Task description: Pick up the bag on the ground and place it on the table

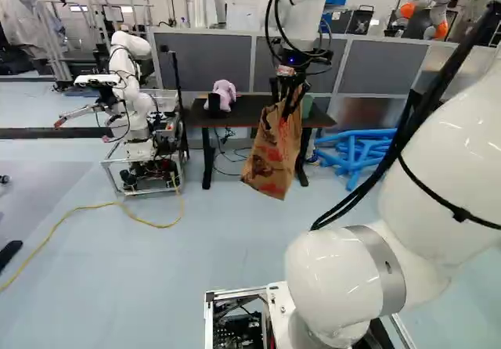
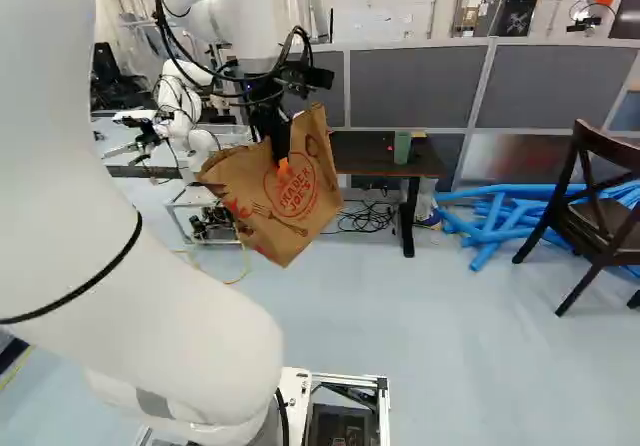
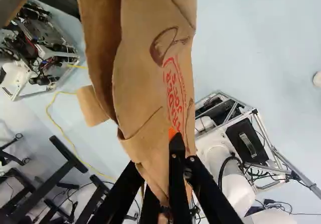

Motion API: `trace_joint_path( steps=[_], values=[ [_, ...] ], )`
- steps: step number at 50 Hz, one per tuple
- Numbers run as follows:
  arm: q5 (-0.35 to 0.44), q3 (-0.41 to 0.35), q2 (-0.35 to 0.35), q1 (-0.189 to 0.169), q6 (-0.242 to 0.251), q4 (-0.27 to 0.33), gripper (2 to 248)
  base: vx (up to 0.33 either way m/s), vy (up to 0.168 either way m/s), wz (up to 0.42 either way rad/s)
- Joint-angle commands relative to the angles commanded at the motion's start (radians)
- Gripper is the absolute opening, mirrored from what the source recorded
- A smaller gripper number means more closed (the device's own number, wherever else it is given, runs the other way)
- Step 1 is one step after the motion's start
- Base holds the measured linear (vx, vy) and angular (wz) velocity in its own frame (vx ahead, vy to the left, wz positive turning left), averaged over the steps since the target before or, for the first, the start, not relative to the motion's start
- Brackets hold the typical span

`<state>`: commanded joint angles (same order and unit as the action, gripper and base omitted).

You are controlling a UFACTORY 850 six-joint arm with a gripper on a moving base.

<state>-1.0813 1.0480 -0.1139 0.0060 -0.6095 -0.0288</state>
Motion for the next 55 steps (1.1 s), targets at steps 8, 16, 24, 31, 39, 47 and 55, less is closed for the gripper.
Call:
trace_joint_path(
  steps=[8,16,24,31,39,47,55],
  values=[
    [0.0,0.0,0.0,0.0,0.0,0.0,21,0.172,0.0,-0.033],
    [0.0,0.0,0.0,0.0,0.0,0.0,21,0.156,-0.002,-0.023],
    [0.0,0.0,0.0,0.0,0.0,0.0,21,0.158,0.002,-0.012],
    [0.0,0.0,0.0,0.0,0.0,0.0,21,0.156,0.003,-0.013],
    [0.0,0.0,0.0,0.0,0.0,0.0,21,0.154,0.0,-0.019],
    [0.0,0.0,0.0,0.0,0.0,0.0,21,0.161,0.002,-0.013],
    [0.0,0.0,0.0,0.0,0.0,0.0,21,0.159,0.0,-0.012]
  ],
)
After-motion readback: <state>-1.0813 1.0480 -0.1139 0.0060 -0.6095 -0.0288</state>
